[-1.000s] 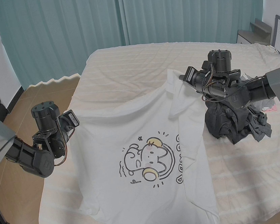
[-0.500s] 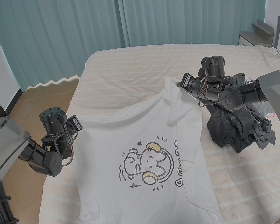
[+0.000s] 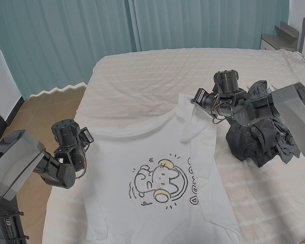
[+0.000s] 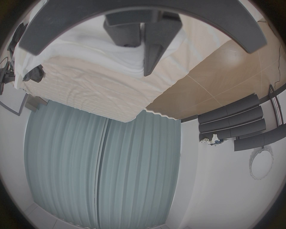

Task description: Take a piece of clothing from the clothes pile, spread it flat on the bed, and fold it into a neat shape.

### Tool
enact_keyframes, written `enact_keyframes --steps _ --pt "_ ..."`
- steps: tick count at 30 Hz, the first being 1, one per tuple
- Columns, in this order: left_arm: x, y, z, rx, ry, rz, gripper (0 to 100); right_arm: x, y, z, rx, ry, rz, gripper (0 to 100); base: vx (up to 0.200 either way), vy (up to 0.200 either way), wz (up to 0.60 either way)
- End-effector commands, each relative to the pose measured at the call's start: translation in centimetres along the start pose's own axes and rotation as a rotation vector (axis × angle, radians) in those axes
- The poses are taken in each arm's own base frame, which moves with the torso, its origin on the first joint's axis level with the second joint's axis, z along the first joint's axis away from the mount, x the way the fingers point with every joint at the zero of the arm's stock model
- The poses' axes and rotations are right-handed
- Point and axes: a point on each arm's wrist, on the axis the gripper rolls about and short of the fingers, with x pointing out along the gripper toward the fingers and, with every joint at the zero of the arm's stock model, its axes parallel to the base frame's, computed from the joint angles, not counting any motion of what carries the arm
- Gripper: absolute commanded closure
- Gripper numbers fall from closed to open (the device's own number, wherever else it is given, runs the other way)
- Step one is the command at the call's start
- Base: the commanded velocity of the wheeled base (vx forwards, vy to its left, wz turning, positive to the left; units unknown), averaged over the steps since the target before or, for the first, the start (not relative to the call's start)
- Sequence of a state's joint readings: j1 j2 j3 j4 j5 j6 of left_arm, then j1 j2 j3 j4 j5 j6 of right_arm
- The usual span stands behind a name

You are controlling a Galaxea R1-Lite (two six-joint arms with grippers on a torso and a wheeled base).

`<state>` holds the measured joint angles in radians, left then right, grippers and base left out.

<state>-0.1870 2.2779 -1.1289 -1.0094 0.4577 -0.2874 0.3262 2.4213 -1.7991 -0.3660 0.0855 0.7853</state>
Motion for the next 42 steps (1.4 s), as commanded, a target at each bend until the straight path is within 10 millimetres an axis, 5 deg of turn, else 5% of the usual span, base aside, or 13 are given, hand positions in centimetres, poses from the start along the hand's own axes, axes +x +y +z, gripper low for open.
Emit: enact_keyframes --steps 1,5,6,7,8,19,28,30,35,39,40,41,42 --pt "1.8 0.3 -1.3 0.019 0.005 0.020 100 1.1 -1.0 -0.8 0.002 0.013 -0.011 100 0.000 0.000 0.00" --pt "3.3 0.6 -2.2 0.055 0.000 0.034 100 1.5 -1.3 -1.1 0.001 0.020 -0.014 100 0.000 0.000 0.00" --pt "3.5 0.6 -2.4 0.055 -0.001 0.037 100 1.5 -1.3 -1.1 0.001 0.021 -0.015 0 0.000 0.000 0.00" --pt "3.5 0.6 -2.4 0.055 -0.001 0.037 100 1.6 -1.3 -1.1 0.001 0.019 -0.013 0 0.000 0.000 0.00" --pt "4.2 0.6 -2.7 0.051 -0.008 0.038 0 2.1 -1.4 -1.1 -0.001 0.014 -0.008 0 0.000 0.000 0.00" --pt "6.8 1.4 -1.7 0.018 -0.093 0.100 0 1.4 -3.0 1.9 0.016 -0.075 -0.075 0 0.000 0.000 0.00" --pt "5.9 3.6 2.0 0.041 -0.159 0.171 0 -5.0 -2.7 -0.6 0.006 0.066 -0.183 0 0.000 0.000 0.00" --pt "4.4 3.9 2.8 0.014 -0.147 0.171 0 -6.5 -2.6 -1.4 -0.010 0.104 -0.197 0 0.000 0.000 0.00" --pt "-4.4 4.5 5.2 -0.190 -0.058 0.075 0 -12.8 -1.9 -5.6 -0.187 0.251 -0.214 0 0.000 0.000 0.00" --pt "-10.2 5.2 5.4 -0.221 0.013 0.008 0 -16.1 -1.1 -8.5 -0.300 0.316 -0.167 0 0.000 0.000 0.00" --pt "-13.3 5.6 5.2 -0.212 0.050 -0.026 0 -17.2 -0.8 -10.0 -0.367 0.349 -0.142 0 0.000 0.000 0.00" --pt "-13.3 5.6 5.2 -0.212 0.050 -0.026 0 -17.2 -0.8 -10.0 -0.367 0.349 -0.142 0 0.000 0.000 0.00" --pt "-16.4 5.8 4.5 -0.206 0.092 -0.066 0 -18.0 -0.4 -11.6 -0.404 0.376 -0.131 0 0.000 0.000 0.00"
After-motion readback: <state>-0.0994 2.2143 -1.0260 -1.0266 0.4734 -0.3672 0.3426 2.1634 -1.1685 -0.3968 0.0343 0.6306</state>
